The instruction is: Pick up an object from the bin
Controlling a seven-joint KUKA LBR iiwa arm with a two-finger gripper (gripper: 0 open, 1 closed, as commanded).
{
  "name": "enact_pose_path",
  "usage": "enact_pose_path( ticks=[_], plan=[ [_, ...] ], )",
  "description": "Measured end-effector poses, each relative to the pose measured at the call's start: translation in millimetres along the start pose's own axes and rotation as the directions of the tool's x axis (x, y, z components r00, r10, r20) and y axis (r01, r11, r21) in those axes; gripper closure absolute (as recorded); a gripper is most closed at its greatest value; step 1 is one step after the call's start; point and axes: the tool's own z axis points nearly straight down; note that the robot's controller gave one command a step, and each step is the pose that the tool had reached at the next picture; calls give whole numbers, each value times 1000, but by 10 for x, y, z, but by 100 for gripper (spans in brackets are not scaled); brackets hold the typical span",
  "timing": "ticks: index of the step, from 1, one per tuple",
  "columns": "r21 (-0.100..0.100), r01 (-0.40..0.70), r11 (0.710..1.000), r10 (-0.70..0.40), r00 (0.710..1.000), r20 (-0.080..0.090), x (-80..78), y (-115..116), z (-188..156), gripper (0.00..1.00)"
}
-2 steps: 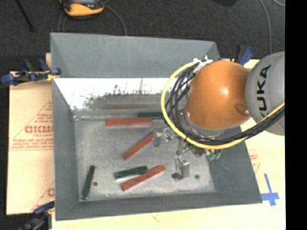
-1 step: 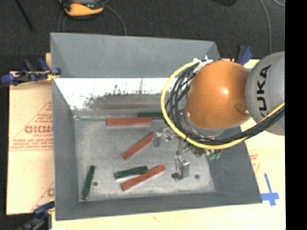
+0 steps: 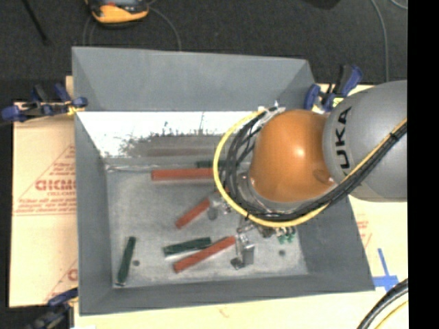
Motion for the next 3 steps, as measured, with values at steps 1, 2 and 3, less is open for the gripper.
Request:
enact_pose_path(
  ticks=[1,2,3],
  plan=[
    [0,163,987,-163,987,-3,-275,59,650,0],
    [-6,536,844,-536,844,-5,-130,84,1054,100],
    [-6,536,844,-536,844,-5,-130,84,1054,100]
  ],
)
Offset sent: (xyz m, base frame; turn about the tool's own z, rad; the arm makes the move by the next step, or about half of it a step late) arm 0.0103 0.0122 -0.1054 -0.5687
